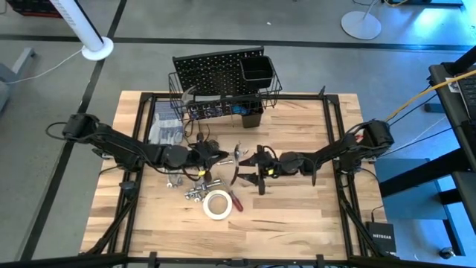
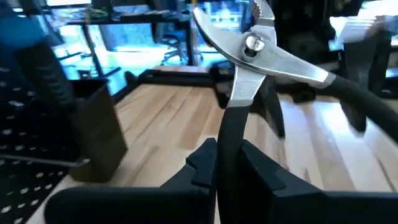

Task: Hang tools onto peg board
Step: Put the black slip-joint pliers into the bottom black bin on the pegboard

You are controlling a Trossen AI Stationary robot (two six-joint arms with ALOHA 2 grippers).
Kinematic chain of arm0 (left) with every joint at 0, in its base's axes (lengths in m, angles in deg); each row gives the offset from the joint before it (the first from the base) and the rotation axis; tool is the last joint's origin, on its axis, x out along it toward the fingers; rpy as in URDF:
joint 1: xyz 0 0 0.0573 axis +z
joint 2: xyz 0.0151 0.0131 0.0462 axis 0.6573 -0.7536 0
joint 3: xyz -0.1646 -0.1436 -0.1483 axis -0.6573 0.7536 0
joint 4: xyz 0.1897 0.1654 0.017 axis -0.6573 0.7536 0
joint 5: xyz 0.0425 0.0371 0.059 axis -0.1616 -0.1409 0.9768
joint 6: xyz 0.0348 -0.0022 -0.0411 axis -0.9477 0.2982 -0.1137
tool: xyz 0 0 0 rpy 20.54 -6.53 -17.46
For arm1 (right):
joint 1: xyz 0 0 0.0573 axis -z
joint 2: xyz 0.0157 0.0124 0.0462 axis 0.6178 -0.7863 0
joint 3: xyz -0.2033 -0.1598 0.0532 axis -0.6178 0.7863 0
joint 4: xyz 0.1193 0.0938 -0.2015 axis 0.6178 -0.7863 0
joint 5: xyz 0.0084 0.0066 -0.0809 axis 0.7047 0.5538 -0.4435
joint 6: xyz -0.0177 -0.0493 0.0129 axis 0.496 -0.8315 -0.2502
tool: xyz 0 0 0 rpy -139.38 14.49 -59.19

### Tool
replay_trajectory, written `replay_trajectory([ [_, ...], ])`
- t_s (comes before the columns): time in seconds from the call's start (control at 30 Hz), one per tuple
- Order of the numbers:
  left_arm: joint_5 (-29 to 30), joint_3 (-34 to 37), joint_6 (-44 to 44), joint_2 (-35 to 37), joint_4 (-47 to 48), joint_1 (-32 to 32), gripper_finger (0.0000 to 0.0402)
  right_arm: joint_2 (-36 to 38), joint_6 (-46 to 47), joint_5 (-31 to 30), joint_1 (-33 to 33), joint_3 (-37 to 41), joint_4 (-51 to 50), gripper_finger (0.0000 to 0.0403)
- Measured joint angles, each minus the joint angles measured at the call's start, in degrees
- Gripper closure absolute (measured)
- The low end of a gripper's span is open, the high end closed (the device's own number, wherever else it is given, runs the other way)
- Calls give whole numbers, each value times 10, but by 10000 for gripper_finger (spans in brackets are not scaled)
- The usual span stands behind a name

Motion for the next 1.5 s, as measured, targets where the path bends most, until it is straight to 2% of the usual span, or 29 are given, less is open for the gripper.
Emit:
replay_trajectory([
  [0.1,-2,0,1,-5,1,0,369,-4,-12,20,4,-7,9,182],
  [0.4,-4,0,-22,-5,-11,0,369,-3,31,89,46,-14,11,180],
  [0.5,-6,0,-28,-5,-5,0,367,-2,42,150,56,-15,-1,163],
  [0.6,-8,0,-41,-5,-3,0,369,8,91,225,70,-15,-39,138],
  [0.73,-2,0,-41,-5,5,0,369,27,128,266,92,-16,-84,102],
  [0.8,-2,0,-40,-5,9,0,366,28,132,263,94,-16,-86,89],
  [1.0,-3,0,-38,-5,6,0,369,28,131,179,98,-16,-78,74],
  [1.13,-3,0,-31,-4,6,0,367,28,117,169,101,-16,-76,74],
  [1.37,-4,0,-22,-4,-1,0,369,28,-17,86,92,-16,-21,74],
  [1.5,-13,0,-7,-4,-11,0,365,28,-71,95,93,-16,12,74],
])
